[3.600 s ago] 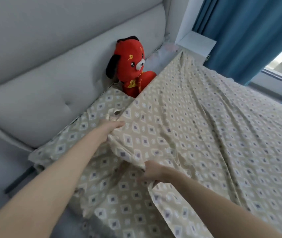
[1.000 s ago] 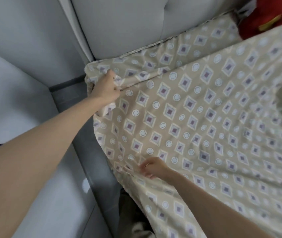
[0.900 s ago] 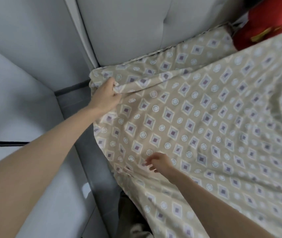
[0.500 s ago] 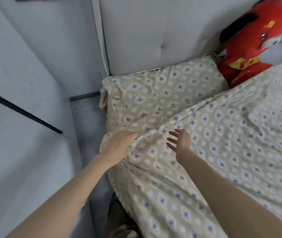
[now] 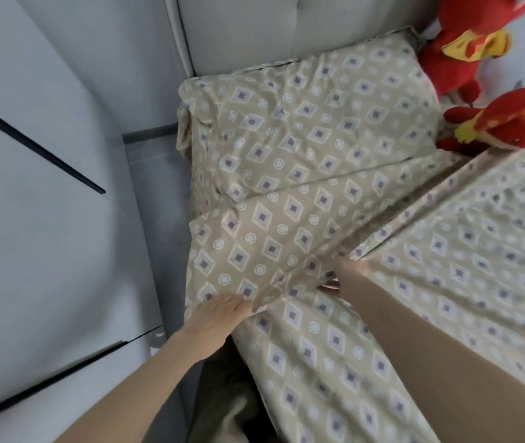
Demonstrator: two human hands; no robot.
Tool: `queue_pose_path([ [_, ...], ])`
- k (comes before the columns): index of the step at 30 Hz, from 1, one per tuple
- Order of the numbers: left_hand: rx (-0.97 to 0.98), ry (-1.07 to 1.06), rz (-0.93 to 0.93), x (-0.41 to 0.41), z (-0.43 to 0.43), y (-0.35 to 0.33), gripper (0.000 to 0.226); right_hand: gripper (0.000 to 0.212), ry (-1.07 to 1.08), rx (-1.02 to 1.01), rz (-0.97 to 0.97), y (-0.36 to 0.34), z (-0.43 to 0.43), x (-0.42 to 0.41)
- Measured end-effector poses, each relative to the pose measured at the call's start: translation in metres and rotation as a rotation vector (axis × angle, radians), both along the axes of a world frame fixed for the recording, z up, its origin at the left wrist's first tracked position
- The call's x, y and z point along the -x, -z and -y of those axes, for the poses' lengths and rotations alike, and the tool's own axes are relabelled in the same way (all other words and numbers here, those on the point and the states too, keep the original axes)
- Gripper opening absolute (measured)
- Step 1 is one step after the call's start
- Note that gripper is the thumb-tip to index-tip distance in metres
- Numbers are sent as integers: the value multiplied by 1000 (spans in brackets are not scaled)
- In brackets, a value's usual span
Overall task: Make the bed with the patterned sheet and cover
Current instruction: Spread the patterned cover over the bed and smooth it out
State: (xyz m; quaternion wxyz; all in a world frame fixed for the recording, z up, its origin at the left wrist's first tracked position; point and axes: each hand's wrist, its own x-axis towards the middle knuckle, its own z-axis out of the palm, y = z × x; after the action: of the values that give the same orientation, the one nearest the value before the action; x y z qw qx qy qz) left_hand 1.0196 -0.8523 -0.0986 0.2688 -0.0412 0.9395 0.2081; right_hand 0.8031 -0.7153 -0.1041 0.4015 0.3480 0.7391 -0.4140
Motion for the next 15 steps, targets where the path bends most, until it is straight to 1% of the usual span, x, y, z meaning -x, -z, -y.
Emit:
queue_pose_path([
  [2,56,74,31,-6,-6,16,67,21,10,-1,27,12,-7,-8],
  [4,74,141,44,-9,-16,28,68,15,32,-17,-6,26,-22,-15],
  [5,84,178,59,-11,-21,33,70,16,49,-49,-49,29,-27,-18],
  [7,98,241,65,-13,-33,50,77,24,59,-144,-142,36,-43,-26],
  [9,97,225,83,-13,-40,60,79,29,32,-168,-136,45,-63,-35],
  [10,70,218,149,-11,-41,62,78,32,28,-138,-116,51,-74,-40],
  [12,8,167,431,-4,-33,65,77,32,42,-88,-43,56,-87,-44],
  [13,-29,99,514,2,-26,65,75,29,104,-77,7,58,-88,-44],
  [14,-72,3,534,9,-16,64,72,24,192,-58,54,64,-89,-46],
  [15,-119,-114,510,16,-5,67,69,17,247,-42,104,68,-86,-49],
])
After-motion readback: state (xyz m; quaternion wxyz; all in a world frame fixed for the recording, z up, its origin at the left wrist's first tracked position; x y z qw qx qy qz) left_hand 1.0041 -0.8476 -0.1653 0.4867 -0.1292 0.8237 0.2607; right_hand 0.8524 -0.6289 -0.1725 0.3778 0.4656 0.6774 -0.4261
